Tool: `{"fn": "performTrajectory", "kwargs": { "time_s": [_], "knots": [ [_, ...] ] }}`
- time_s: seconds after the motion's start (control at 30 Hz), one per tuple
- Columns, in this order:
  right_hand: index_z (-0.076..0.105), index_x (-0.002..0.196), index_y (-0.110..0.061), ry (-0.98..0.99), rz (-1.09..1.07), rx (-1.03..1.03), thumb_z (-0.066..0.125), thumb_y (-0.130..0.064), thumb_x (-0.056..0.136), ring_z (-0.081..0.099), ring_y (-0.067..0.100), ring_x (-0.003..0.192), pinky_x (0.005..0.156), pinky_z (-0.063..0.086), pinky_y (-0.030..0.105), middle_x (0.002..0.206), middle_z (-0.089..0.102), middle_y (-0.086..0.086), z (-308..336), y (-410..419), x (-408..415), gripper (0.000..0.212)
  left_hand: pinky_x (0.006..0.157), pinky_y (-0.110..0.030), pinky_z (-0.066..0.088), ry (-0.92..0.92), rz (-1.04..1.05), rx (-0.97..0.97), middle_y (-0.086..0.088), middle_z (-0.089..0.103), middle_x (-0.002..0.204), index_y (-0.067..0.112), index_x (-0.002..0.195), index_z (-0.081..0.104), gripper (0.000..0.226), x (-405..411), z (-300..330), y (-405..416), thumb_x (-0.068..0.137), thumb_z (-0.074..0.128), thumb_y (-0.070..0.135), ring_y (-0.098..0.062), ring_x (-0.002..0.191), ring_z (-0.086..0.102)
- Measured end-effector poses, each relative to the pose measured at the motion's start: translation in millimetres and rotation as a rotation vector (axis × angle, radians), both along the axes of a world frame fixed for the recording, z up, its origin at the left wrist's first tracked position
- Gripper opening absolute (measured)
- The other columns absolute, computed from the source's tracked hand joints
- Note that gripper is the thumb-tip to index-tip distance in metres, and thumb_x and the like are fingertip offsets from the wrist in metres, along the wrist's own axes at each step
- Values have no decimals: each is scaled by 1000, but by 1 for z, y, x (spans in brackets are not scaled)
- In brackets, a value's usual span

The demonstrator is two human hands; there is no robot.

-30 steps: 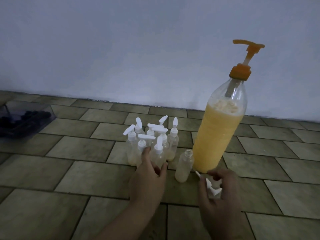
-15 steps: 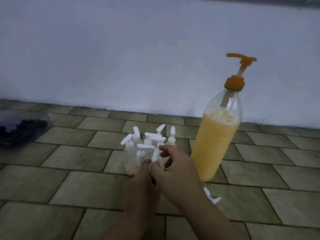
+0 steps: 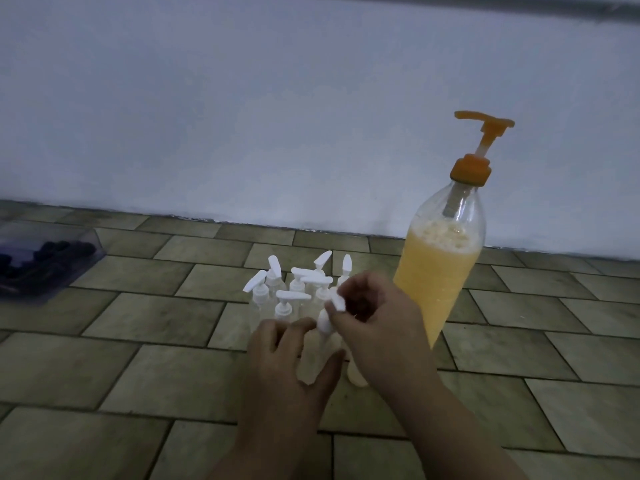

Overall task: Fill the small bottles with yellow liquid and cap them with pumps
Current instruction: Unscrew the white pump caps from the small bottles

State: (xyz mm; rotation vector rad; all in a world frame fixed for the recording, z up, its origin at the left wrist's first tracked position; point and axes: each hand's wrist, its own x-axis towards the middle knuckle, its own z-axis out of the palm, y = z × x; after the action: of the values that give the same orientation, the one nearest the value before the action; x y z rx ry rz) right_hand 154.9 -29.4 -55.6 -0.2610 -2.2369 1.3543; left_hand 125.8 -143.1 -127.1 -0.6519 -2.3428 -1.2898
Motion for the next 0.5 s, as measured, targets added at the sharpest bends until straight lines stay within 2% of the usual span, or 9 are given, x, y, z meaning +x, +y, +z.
{"fn": "performTrajectory", "kwargs": {
  "time_s": [0.07,0.13,0.23,0.3,0.37,0.43,0.5],
  "knots": [
    [61,76,-21,104,14,-170,73,-7,77,62,6,64,57,48,16,71,68,-3,12,5,4,19,70,-8,40,-99,-33,91,25,51,104,43,108,52,45,5,10,-2,68,57,62,8,96,48],
    [61,79,-14,177,29,-304,72,-4,77,60,8,61,56,47,16,71,68,0,24,7,8,15,68,-6,42,-216,-102,185,31,57,101,46,103,51,43,10,18,-3,66,54,68,11,95,54],
    [60,89,-16,147,69,-325,81,-11,67,66,15,69,61,56,26,80,70,4,36,5,13,30,68,-5,41,-210,-183,212,18,63,92,35,108,57,51,14,27,-4,69,52,67,2,89,59],
    [60,93,-18,113,56,-293,83,-11,65,69,17,74,66,58,31,81,71,6,41,6,16,37,63,-8,42,-229,-254,246,13,64,83,33,102,61,44,14,35,-4,71,54,63,0,78,61],
    [59,100,-15,64,125,-379,78,-1,68,71,16,76,67,58,27,82,73,6,49,11,17,40,54,-18,44,-404,-436,414,5,63,69,29,87,66,34,15,43,-4,69,60,56,-4,58,57],
    [56,112,-17,-12,230,-491,74,2,65,72,12,79,65,56,20,87,74,9,58,19,19,54,49,-25,44,-640,-614,570,-2,62,66,21,82,69,34,14,49,-7,66,64,51,-14,52,54],
    [51,123,-24,-61,241,-509,75,-4,59,71,9,82,66,55,19,90,74,8,60,26,20,71,46,-27,43,-696,-644,617,-6,62,67,12,83,67,42,12,49,-8,66,64,50,-19,49,51]
  ]
}}
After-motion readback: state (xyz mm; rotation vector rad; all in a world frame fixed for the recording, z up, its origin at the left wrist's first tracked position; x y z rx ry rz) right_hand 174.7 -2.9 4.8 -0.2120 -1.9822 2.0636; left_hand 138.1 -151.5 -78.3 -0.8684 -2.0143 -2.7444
